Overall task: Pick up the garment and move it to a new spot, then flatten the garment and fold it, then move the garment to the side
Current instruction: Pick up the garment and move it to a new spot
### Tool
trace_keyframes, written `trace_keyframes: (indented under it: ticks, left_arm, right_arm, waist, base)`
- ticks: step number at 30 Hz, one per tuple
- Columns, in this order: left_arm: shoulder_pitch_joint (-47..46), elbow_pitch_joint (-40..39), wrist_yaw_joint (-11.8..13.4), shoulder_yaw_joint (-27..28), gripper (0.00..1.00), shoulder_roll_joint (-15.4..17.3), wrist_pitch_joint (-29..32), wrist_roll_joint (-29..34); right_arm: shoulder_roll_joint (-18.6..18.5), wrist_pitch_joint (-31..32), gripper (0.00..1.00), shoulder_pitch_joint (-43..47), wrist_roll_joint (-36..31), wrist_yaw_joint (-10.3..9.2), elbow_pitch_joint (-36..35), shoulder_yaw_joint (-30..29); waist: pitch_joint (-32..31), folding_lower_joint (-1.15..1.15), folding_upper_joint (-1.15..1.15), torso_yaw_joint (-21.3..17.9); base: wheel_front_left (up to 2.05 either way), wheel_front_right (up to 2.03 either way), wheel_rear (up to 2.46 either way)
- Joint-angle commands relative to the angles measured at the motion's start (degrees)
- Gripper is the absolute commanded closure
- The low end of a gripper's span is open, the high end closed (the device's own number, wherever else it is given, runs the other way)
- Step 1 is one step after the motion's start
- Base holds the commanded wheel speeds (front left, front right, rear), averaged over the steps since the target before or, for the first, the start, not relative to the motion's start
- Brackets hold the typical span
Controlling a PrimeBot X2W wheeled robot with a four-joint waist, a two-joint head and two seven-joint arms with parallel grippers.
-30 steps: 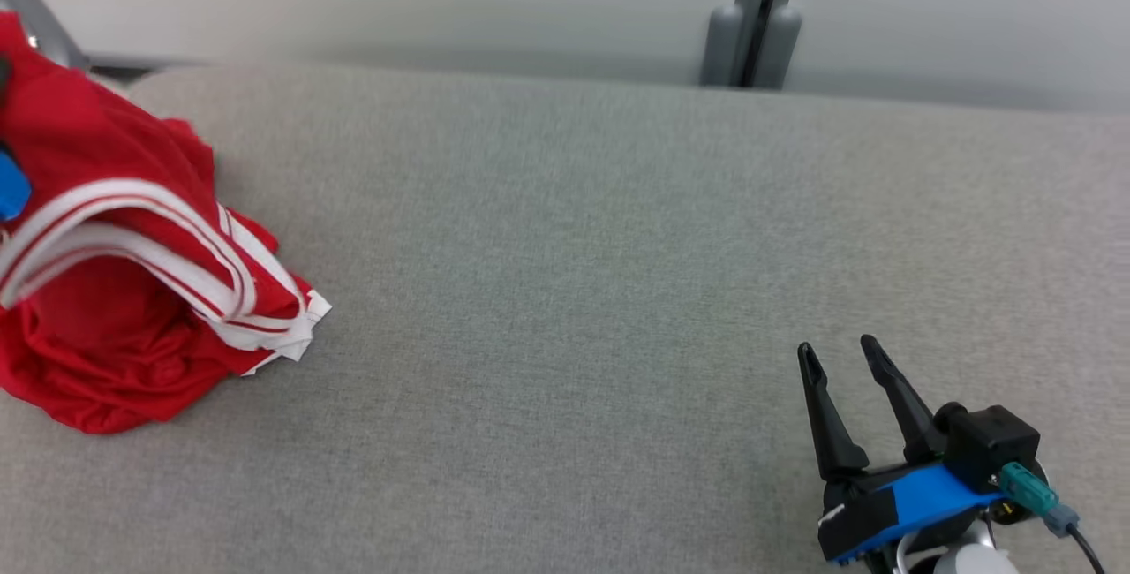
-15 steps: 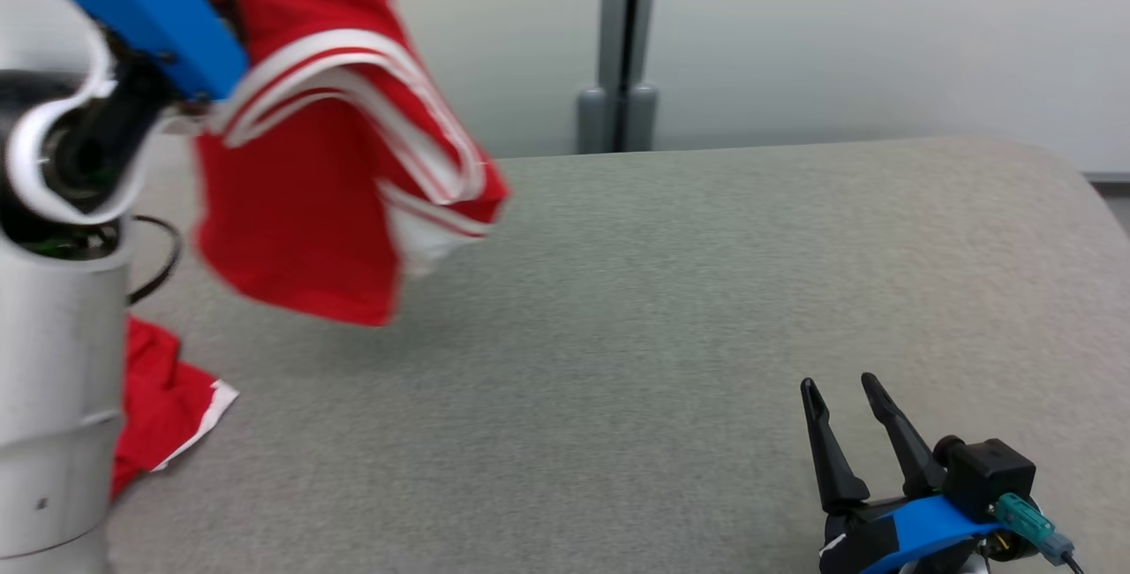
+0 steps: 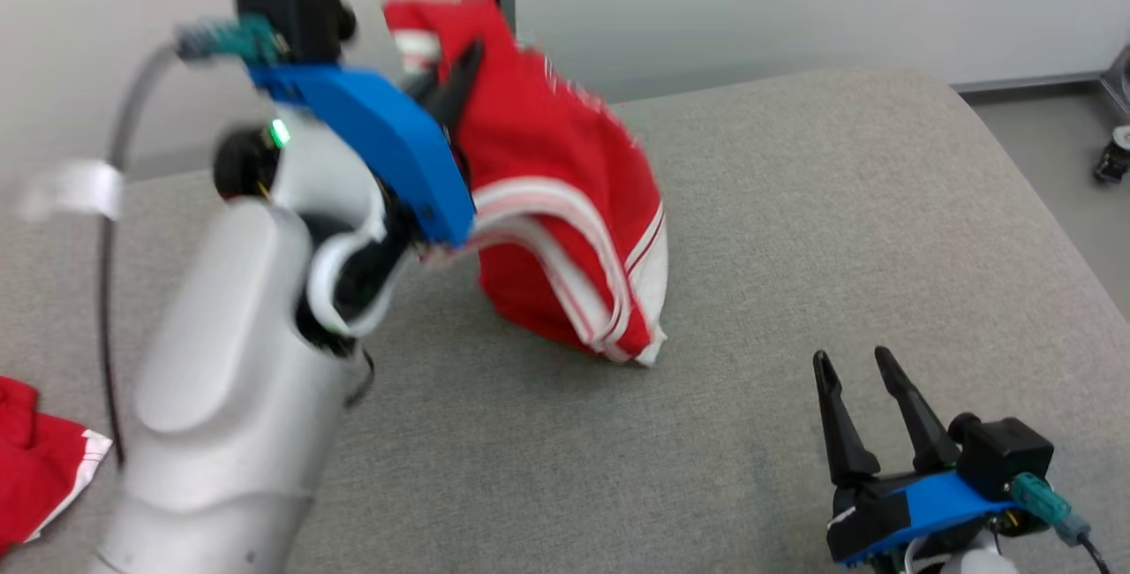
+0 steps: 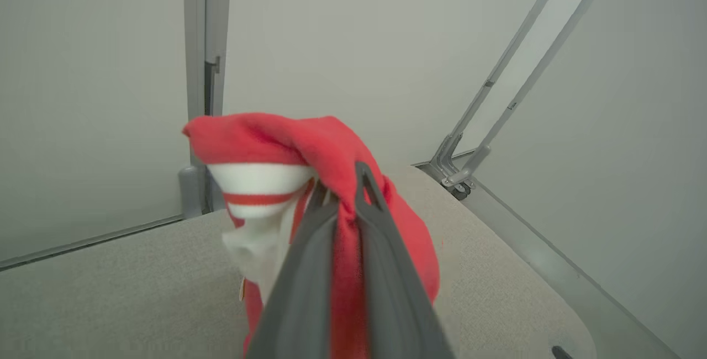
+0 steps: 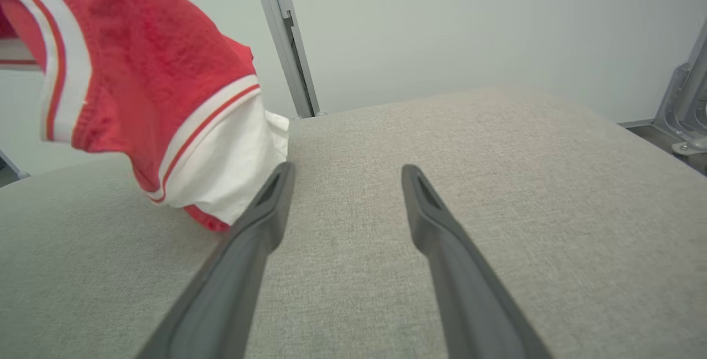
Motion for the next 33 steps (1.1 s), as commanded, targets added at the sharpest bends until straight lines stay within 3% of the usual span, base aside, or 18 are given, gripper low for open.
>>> trace_keyframes:
  ticks: [1,8,11,12,21,33]
  left_arm:
    - [1.6,1.3,0.0,-0.6,1.00,-0.3,-1.0,0.4]
    - [8.8,15.0,-0.3,-4.4,1.00,-3.4,-10.5,4.0]
    - [9.9,19.5,-0.2,-6.1,0.07,-4.0,-14.3,5.8]
    - [10.2,20.6,-0.3,-6.4,0.00,-4.3,-15.3,6.0]
    - [10.8,21.0,-0.1,-4.0,0.00,-4.6,-29.0,6.0]
    - [24.4,11.4,2.6,-2.2,0.00,3.7,-41.1,10.4]
  right_arm:
    - [-0.3,-0.4,0.00,-1.0,0.3,0.03,-0.3,0.0]
    - [-0.3,-0.6,0.00,-2.6,0.3,0.03,-0.1,0.0]
    - [-0.3,-0.7,0.00,-2.7,0.1,0.02,0.1,-0.7]
    - [-0.3,-0.8,0.00,-2.8,0.0,0.03,0.2,-1.0]
    - [-0.3,-0.7,0.00,-1.4,-0.5,0.02,0.4,-1.8]
    - [-0.3,0.9,0.00,1.4,-1.4,0.03,-0.5,-4.4]
  waist:
    - [0.4,-0.01,0.00,-0.2]
    - [2.6,-0.01,0.00,-1.3]
    - [2.8,-0.01,0.00,-1.0]
    - [2.9,-0.01,0.00,-0.7]
    - [1.1,-0.01,0.00,4.0]
    - [-3.0,-0.01,0.00,9.5]
  base:
    - [0.00,0.00,0.00]
    - [0.00,0.00,0.00]
    - [0.00,0.00,0.00]
    - [0.00,0.00,0.00]
    - [0.00,0.00,0.00]
    - [0.00,0.00,0.00]
